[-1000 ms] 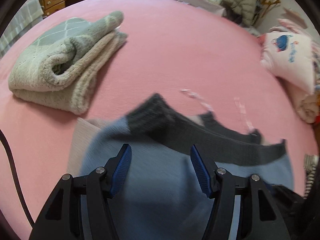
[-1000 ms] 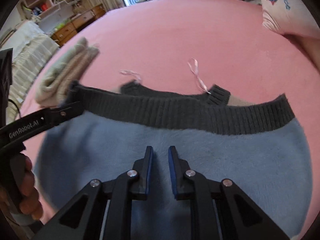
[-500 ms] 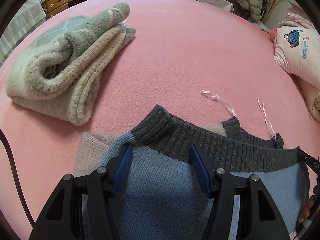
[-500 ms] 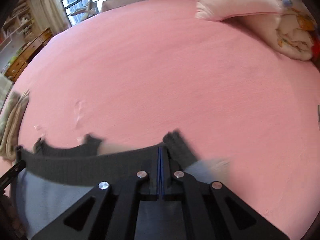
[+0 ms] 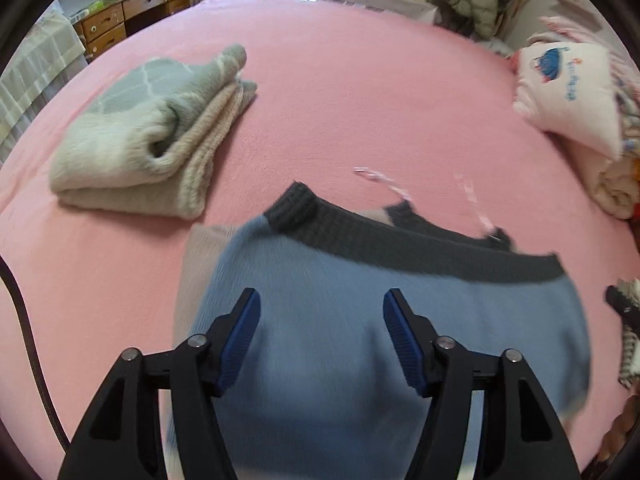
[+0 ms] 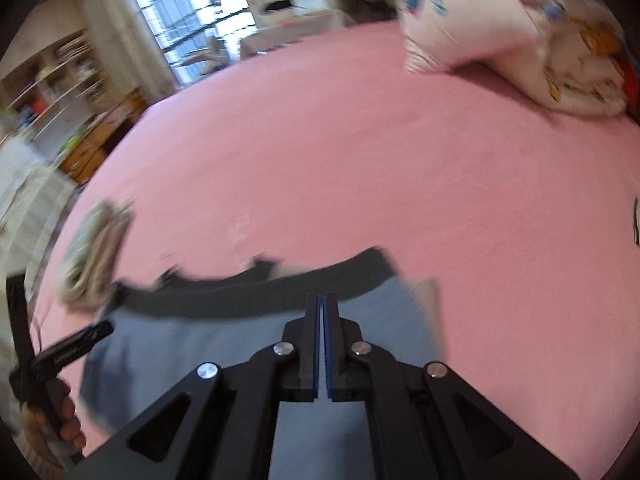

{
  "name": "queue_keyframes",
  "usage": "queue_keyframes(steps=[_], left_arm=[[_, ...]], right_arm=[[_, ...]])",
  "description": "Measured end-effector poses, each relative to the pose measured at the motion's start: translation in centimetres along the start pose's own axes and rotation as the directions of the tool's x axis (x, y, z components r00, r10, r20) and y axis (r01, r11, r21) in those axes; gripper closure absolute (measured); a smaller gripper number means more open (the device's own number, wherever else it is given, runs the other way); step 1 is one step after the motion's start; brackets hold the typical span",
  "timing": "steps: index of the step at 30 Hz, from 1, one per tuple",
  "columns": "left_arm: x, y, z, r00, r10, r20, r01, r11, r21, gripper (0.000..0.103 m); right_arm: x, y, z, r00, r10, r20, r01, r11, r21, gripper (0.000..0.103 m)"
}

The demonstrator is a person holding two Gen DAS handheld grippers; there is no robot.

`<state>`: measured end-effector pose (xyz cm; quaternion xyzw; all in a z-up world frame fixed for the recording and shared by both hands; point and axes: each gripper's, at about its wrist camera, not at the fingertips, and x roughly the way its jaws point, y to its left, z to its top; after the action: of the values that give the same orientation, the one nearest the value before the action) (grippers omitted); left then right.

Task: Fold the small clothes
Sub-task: 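Lower the hem onto the collar and open both tools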

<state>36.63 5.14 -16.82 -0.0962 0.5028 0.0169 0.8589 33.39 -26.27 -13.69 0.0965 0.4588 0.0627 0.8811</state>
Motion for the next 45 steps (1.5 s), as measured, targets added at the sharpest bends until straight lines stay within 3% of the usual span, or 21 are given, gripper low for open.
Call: queue_keyframes(steps=[6,10,13,17,18,21,26,30,32,34,45], left_arm=[[-7.1,-0.6,-5.6,0.992,-0.085,0.099,0.085,0.996,0.004,0.034],[-7.5,-0.5,-8.4,0.981,-0.138,0.136,0.146,0.988,-0.051,0.034],[-5.8,-0.2,-9.6,0.989,-0.072,0.128,0.08,0.995,-0.062,0.034],[-2.5,1.7,-10.3,0.997,0.06,0.051,-0.057,0.996,-0.068,0.034],[-1.9,2.5,-10.4,0.997,0.065,0.035,-0.062,0.995,-0.082,0.034],[-1.6,4.3,-11.1,0.999,0.009,0.045,-0.004,0.994,-0.112,0.036],[-1.8,4.3,-12.0,0.997,0.026,0.074,-0.022,0.998,-0.063,0.036],[-1.8,5.1,-12.2,0.997,0.008,0.078,-0.002,0.997,-0.082,0.036],[-1.7,5.3,-12.3,0.997,-0.001,0.078,0.007,0.996,-0.084,0.036],[-1.7,5.3,-12.5,0.997,-0.001,0.08,0.007,0.997,-0.076,0.036],[-1.5,5.0,-12.9,0.996,0.017,0.092,-0.012,0.999,-0.053,0.036]], right_arm=[[-3.6,6.5,-6.2,0.991,0.137,-0.011,-0.137,0.987,-0.088,0.101],[-2.5,9.3,-8.7,0.979,0.197,-0.057,-0.201,0.976,-0.082,0.1],[-0.1,10.2,-10.6,0.974,0.198,-0.113,-0.207,0.976,-0.066,0.1],[1.8,9.4,-12.3,0.984,0.114,-0.137,-0.127,0.988,-0.089,0.1],[1.8,8.7,-12.6,0.987,0.093,-0.133,-0.105,0.99,-0.089,0.101],[1.3,4.9,-12.5,0.994,0.041,-0.104,-0.045,0.998,-0.043,0.102],[0.2,-1.1,-12.5,0.997,0.018,-0.077,-0.013,0.998,0.065,0.103],[-1.2,-4.1,-12.3,0.998,-0.062,-0.028,0.065,0.99,0.122,0.103],[-1.3,-5.8,-12.5,0.989,-0.147,-0.03,0.15,0.979,0.142,0.103],[-0.9,-7.1,-12.9,0.993,-0.111,-0.047,0.118,0.976,0.184,0.103],[0.3,-5.6,-13.3,0.981,-0.185,-0.048,0.19,0.974,0.12,0.103]])
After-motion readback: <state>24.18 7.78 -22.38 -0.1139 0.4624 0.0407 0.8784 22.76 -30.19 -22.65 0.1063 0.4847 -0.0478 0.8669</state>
